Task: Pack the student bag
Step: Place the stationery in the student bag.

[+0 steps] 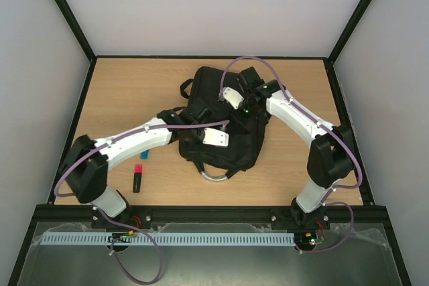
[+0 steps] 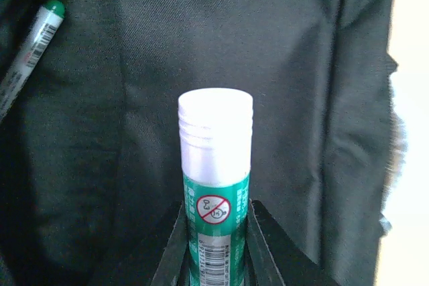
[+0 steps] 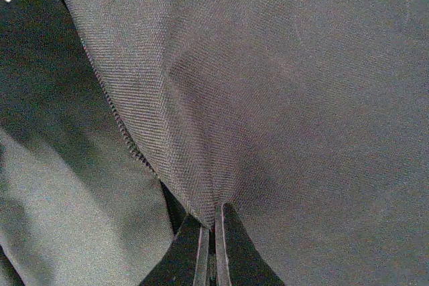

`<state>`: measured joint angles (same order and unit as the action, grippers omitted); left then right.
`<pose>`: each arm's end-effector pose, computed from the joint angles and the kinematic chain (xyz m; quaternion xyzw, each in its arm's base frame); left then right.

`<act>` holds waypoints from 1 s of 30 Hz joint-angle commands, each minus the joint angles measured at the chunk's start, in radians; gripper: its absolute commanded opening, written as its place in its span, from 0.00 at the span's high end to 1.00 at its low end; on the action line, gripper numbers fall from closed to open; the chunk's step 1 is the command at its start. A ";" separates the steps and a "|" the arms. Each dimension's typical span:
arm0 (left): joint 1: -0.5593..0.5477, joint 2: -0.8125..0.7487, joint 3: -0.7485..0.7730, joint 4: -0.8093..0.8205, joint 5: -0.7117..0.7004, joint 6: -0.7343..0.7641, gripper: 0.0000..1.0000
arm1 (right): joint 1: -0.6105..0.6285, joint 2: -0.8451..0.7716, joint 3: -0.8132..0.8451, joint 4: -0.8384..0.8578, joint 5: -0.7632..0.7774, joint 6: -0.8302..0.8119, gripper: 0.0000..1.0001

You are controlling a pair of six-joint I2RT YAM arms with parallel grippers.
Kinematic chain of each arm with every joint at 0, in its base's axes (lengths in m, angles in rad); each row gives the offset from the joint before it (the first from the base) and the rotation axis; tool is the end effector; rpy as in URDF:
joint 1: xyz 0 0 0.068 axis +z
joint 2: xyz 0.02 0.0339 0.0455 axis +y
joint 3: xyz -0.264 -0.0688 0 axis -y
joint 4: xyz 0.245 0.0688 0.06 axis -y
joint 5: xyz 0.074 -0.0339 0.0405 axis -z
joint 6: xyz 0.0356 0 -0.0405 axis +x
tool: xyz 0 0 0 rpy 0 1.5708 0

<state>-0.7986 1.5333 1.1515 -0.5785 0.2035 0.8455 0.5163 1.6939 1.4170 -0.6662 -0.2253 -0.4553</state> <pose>0.2197 -0.2359 0.2525 0.7158 0.6235 -0.0898 0.3012 0.3164 0.1887 0.2783 -0.4720 0.8196 0.1162 0.3034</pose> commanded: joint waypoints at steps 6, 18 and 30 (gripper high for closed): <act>-0.068 0.181 0.095 0.139 -0.198 0.091 0.98 | 0.002 -0.040 0.071 -0.076 -0.105 0.031 0.99; -0.082 0.312 0.098 0.456 -0.453 0.171 0.98 | 0.002 -0.049 0.069 -0.082 -0.130 0.030 0.99; -0.058 0.384 0.120 0.624 -0.565 0.204 0.93 | 0.002 -0.058 0.062 -0.081 -0.132 0.035 0.99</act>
<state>-0.8764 1.8809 1.2346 -0.0608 -0.2741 1.0706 0.4889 1.6859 1.4506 -0.6861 -0.2680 -0.4366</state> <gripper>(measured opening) 0.197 0.021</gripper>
